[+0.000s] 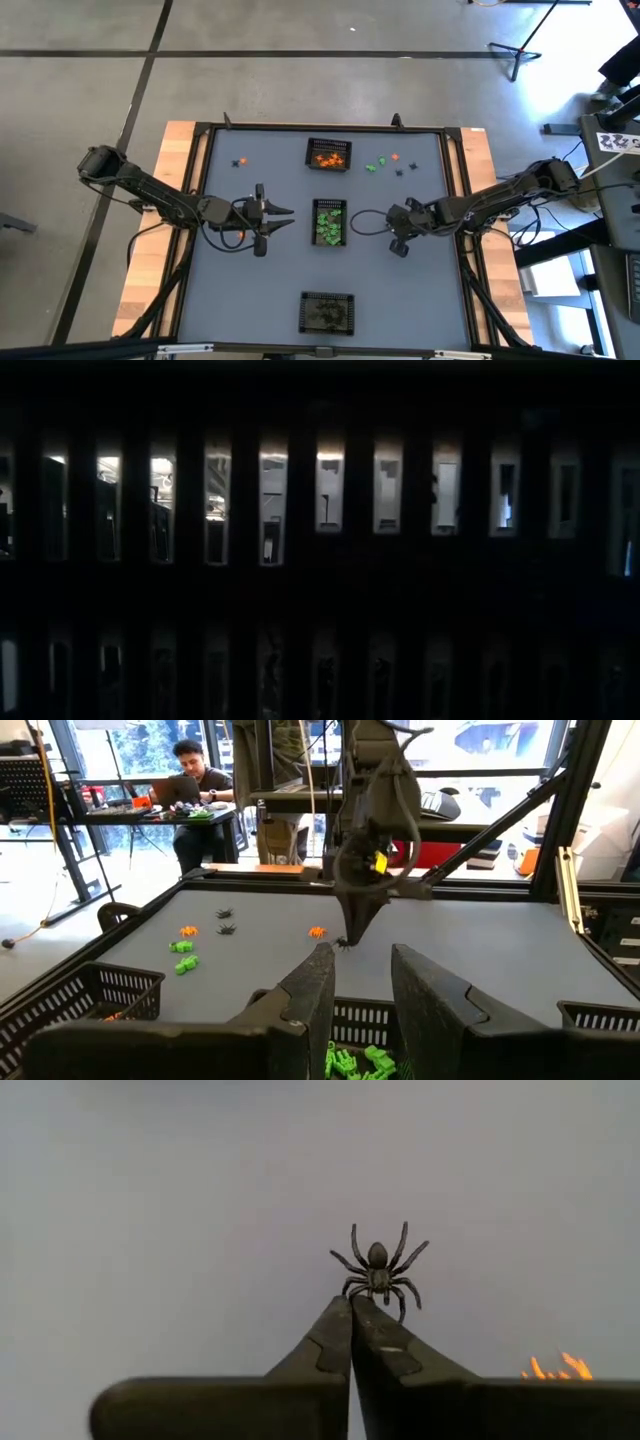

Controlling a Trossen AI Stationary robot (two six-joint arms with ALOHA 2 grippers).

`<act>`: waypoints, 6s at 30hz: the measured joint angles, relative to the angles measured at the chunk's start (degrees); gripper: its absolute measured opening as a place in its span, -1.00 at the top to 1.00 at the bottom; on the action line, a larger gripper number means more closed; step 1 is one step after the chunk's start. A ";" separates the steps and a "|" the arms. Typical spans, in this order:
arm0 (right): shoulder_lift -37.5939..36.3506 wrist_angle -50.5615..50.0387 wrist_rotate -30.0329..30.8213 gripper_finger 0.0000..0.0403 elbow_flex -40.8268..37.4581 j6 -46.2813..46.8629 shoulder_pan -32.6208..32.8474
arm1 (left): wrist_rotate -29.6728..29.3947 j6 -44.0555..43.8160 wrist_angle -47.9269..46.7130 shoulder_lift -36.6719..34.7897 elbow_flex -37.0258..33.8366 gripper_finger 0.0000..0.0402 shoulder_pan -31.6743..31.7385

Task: Sort Halloween decoration
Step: Put the black spider toy into the bottom black bin

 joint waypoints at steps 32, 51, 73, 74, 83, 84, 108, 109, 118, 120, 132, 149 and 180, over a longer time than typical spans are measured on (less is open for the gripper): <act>17.99 28.24 -11.43 1.00 27.57 -11.80 21.03 | 0.01 -0.02 0.04 0.00 0.01 0.53 0.00; 32.50 22.97 -18.88 0.41 38.68 -18.28 20.47 | -0.01 0.00 0.36 0.00 0.01 0.53 -0.02; 33.11 13.72 -19.34 0.68 40.48 -23.70 19.50 | 0.02 0.00 0.39 0.00 -0.01 0.53 -0.02; 33.11 13.72 -19.75 0.76 40.48 -24.07 19.50 | -0.01 -0.02 0.39 0.00 0.01 0.53 0.00; 33.11 13.34 -17.87 0.85 40.48 -23.72 19.50 | -0.01 0.00 0.39 0.01 0.00 0.53 -0.02; 33.11 13.31 -16.81 0.84 40.48 -23.32 19.50 | 0.00 -0.01 0.39 0.00 -0.01 0.53 -0.01; 33.11 12.63 -15.45 0.04 40.47 -22.61 19.52 | 0.00 -0.01 0.41 0.00 0.00 0.53 -0.01; 33.11 12.71 -15.48 0.05 40.46 -22.61 19.54 | -0.01 0.00 0.41 0.00 -0.01 0.53 -0.02; 33.11 14.98 -14.36 0.07 40.46 -22.58 19.50 | -0.01 -0.27 0.57 0.02 -0.01 0.53 -0.02; 33.11 15.10 -14.37 0.07 40.46 -22.54 19.75 | 0.02 -3.49 1.29 0.00 0.01 0.53 -0.02; 33.11 15.01 -14.27 0.08 40.46 -22.54 19.87 | 6.47 -27.77 5.93 2.87 0.00 0.53 -3.14; 33.11 17.81 -12.26 0.08 40.44 -22.76 19.87 | 23.86 -1.11 10.09 28.03 22.10 0.53 -10.40; 33.11 19.70 -15.45 0.08 40.44 -23.79 19.91 | 24.71 2.44 -2.04 41.29 30.94 0.53 -13.45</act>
